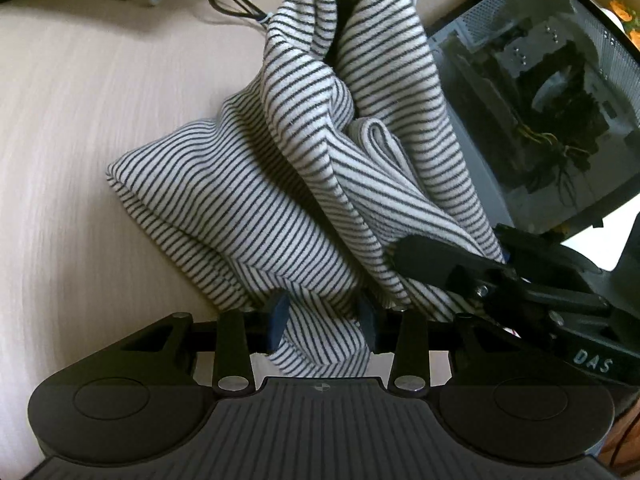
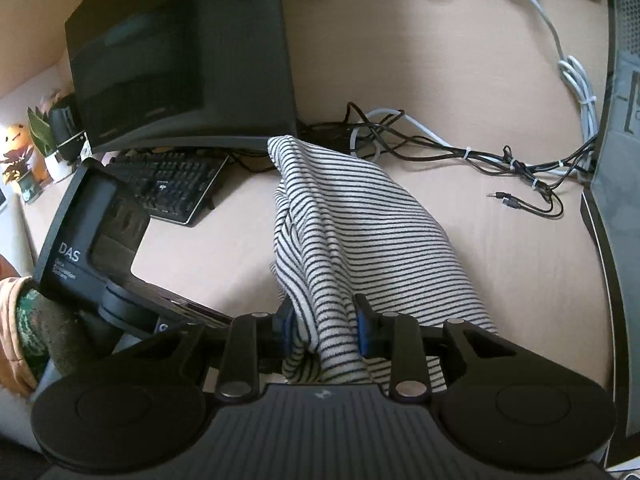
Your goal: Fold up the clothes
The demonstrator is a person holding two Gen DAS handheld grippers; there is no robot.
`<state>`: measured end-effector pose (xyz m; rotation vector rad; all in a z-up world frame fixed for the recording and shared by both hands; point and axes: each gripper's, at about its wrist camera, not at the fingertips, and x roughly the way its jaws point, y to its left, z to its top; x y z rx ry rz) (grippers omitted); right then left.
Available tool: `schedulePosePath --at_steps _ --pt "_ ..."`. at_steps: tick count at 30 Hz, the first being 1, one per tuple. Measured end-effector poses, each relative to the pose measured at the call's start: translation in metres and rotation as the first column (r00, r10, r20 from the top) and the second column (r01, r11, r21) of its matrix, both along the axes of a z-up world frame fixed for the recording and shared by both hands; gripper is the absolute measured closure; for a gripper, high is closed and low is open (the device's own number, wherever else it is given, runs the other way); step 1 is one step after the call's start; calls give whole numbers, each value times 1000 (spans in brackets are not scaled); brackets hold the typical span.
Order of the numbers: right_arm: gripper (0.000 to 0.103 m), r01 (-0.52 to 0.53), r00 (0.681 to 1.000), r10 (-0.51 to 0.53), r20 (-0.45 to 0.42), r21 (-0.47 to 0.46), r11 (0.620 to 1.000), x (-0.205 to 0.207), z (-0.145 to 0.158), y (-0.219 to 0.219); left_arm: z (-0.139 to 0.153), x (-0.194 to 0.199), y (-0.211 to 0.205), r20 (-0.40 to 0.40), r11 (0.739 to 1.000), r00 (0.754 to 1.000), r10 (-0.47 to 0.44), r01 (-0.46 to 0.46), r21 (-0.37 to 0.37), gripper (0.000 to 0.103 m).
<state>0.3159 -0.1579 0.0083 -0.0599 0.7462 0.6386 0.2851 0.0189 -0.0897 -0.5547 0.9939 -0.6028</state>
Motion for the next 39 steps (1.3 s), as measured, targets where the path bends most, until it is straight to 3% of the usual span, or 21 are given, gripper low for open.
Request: schedulePosePath --at_steps 3,7,11,15,18,21,23,27,29,33,35,39 --pt "74 6 1000 -6 -4 -5 1000 -5 -3 0 -1 2 4 -5 1000 1000 4 -4 -6 59" --pt "74 -1 1000 1 7 -31 1000 -11 -6 9 6 -7 26 10 999 999 43 -43 24 49" --pt "73 -32 998 37 50 -98 995 -19 -13 24 21 -12 77 29 983 984 178 -179 45 50" --pt "69 -83 987 111 113 -224 971 -32 -33 50 66 -9 105 168 963 952 257 -267 43 49" --pt "61 -101 962 188 199 -381 919 -48 -45 75 92 -2 98 257 974 940 225 -225 -28 43" --pt "54 -101 952 213 220 -430 897 -58 -51 85 91 17 71 263 986 950 167 -158 -55 40" --pt "53 -106 954 210 214 -414 904 -60 -50 85 83 29 53 248 991 960 131 -121 -54 40" --pt "45 -150 962 213 172 -320 936 -60 -37 72 38 45 45 140 988 980 143 -150 41 47" --pt "45 -154 966 202 163 -268 951 -59 -26 62 29 48 51 128 986 979 160 -165 30 50" --pt "44 -39 984 56 171 -99 994 -46 7 27 22 51 53 142 987 978 153 -158 20 51" --pt "46 24 985 -16 174 -48 999 -36 12 13 19 51 53 153 988 977 148 -153 23 51" --pt "49 9 996 1 89 -121 993 -26 -18 18 20 56 52 145 987 977 156 -159 11 51"
